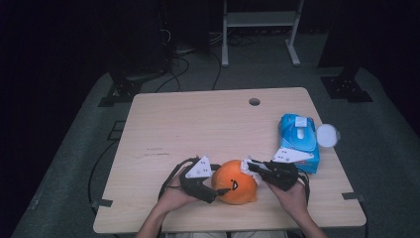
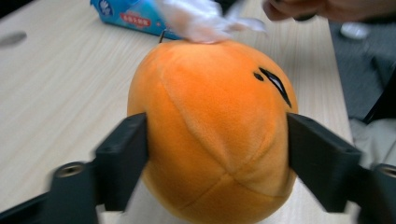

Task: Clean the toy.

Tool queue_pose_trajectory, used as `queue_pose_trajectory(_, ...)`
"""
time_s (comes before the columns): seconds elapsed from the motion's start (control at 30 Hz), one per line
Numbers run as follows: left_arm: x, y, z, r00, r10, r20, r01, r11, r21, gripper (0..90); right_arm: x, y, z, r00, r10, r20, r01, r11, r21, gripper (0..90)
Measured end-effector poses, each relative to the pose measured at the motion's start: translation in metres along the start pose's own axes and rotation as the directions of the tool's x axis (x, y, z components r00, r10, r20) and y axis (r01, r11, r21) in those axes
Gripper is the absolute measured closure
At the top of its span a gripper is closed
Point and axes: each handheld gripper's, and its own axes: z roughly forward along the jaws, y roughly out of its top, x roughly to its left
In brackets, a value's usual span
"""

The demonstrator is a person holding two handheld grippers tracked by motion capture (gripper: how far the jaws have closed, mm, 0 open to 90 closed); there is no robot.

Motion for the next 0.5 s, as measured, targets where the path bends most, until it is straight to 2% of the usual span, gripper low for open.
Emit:
queue_pose_trajectory(0.03, 0.001, 0.001, 0.001, 0.9996, -0.025, 0.013, 0.025, 0.9996, -0.010, 18.3, 0.002, 0.000, 0.000, 1.0000, 0.001, -0.009, -0.001, 1.000, -0.004, 82.2)
queue_pose_trajectory(0.1, 0.002, 0.002, 0.002, 0.9977, -0.064, 0.024, 0.064, 0.9978, -0.017, 17.9, 0.013, 0.003, 0.003, 0.9989, -0.037, -0.030, 0.036, 0.999, -0.008, 82.3)
queue_pose_trajectory(0.13, 0.003, 0.001, 0.002, 0.9973, -0.068, 0.029, 0.068, 0.9973, -0.027, 19.6, 0.019, 0.005, 0.005, 0.9974, -0.040, -0.061, 0.039, 0.999, -0.017, 82.2)
queue_pose_trajectory(0.2, 0.001, 0.000, 0.001, 0.9994, -0.027, 0.022, 0.027, 0.9993, -0.026, 30.4, 0.030, 0.010, 0.010, 0.9922, -0.049, -0.115, 0.046, 0.998, -0.031, 82.2)
queue_pose_trajectory(0.23, -0.001, -0.001, 0.000, 0.9998, 0.013, 0.011, -0.013, 0.9997, -0.019, 33.7, 0.034, 0.011, 0.012, 0.9909, -0.068, -0.116, 0.065, 0.997, -0.030, 82.1)
queue_pose_trajectory(0.27, -0.003, -0.001, -0.001, 0.9996, 0.026, 0.006, -0.026, 0.9995, -0.020, 37.0, 0.037, 0.014, 0.014, 0.9897, -0.088, -0.113, 0.086, 0.996, -0.024, 82.1)
queue_pose_trajectory(0.33, -0.005, -0.001, -0.002, 0.9989, 0.047, 0.005, -0.047, 0.9987, -0.017, 39.3, 0.032, 0.014, 0.014, 0.9908, -0.080, -0.109, 0.078, 0.997, -0.024, 82.1)
queue_pose_trajectory(0.47, -0.008, 0.002, 0.001, 0.9972, 0.074, 0.006, -0.074, 0.9970, -0.021, 39.3, 0.013, 0.007, 0.008, 0.9986, -0.027, -0.046, 0.027, 0.999, -0.018, 82.2)
queue_pose_trajectory(0.5, -0.010, 0.003, 0.002, 0.9960, 0.089, 0.010, -0.089, 0.9959, -0.019, 39.4, 0.014, 0.007, 0.007, 0.9989, -0.021, -0.041, 0.020, 1.000, -0.021, 82.3)
